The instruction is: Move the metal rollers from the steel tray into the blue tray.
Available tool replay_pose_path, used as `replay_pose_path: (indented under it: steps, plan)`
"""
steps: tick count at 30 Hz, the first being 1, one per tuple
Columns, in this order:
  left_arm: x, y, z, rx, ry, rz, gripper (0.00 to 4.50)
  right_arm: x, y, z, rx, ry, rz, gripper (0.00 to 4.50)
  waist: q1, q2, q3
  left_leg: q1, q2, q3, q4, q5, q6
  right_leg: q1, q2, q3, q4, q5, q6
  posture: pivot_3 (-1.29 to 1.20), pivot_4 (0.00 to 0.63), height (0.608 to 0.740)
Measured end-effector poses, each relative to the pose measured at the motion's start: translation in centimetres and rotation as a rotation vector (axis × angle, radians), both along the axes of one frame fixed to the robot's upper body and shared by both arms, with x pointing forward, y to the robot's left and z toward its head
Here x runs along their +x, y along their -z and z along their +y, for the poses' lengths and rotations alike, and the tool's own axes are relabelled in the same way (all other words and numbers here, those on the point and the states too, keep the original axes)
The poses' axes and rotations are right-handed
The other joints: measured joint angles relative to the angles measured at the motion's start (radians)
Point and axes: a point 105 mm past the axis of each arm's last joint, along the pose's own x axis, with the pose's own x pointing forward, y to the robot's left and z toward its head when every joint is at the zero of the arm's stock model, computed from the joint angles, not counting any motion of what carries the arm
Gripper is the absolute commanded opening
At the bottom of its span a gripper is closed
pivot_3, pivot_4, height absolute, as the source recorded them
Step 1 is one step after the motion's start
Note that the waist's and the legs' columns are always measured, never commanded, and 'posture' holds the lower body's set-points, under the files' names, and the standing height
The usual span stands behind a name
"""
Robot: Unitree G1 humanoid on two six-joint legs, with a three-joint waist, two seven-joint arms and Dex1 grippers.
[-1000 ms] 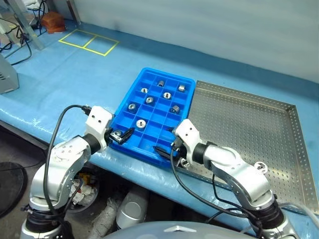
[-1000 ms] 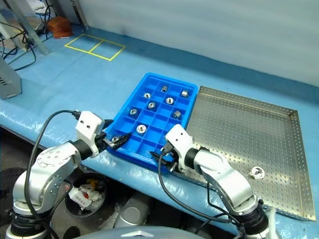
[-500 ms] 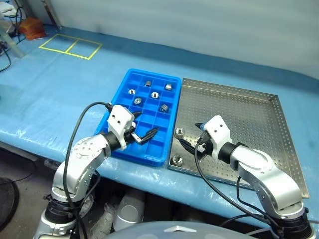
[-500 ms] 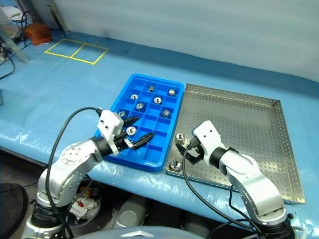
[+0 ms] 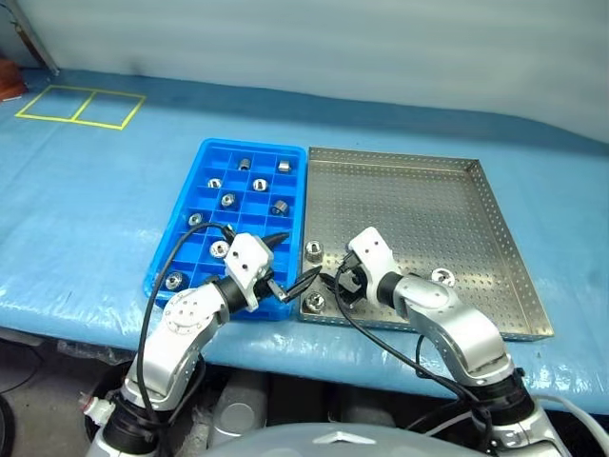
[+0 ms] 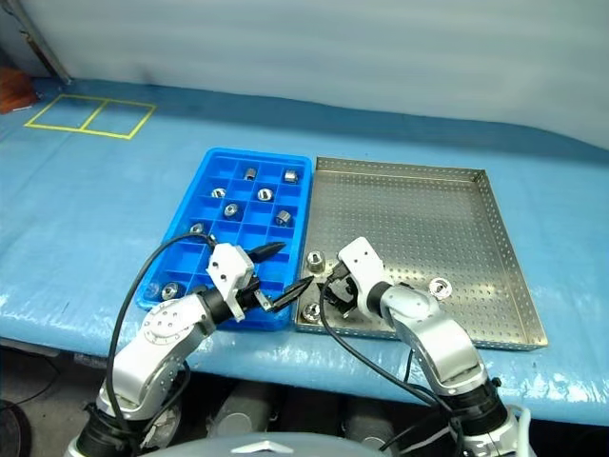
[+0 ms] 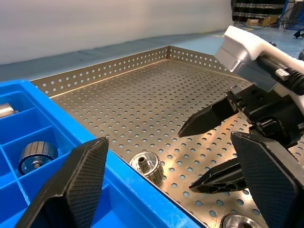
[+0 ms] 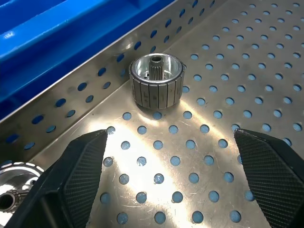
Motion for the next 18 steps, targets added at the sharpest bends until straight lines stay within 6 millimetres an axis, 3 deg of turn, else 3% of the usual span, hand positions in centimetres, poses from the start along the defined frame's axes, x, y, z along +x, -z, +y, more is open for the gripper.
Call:
replay_pose_path:
  steps: [10, 18]
  plan:
    - [-0.4, 1.0, 0.3, -0.014, -0.037, 0.045, 4.48, 2.1, 0.7, 1.1, -0.01, 0.042, -0.002, 4.5, -0.003, 0.0, 0.0, 0.0, 0.0, 0.0, -0.001, 0.0, 0.0, 0.0, 0.0, 0.0, 0.0, 0.0, 0.0, 0.33, 0.15, 0.74]
    - [-0.5, 1.2, 0.6, -0.018, -0.049, 0.059, 4.48, 3.2, 0.0, 2.3, -0.006, 0.012, -0.042, 4.5, -0.003, 0.001, 0.0, 0.0, 0.0, 0.0, -0.001, 0.0, 0.0, -0.001, 0.0, 0.0, 0.0, 0.0, 0.0, 0.35, 0.15, 0.74]
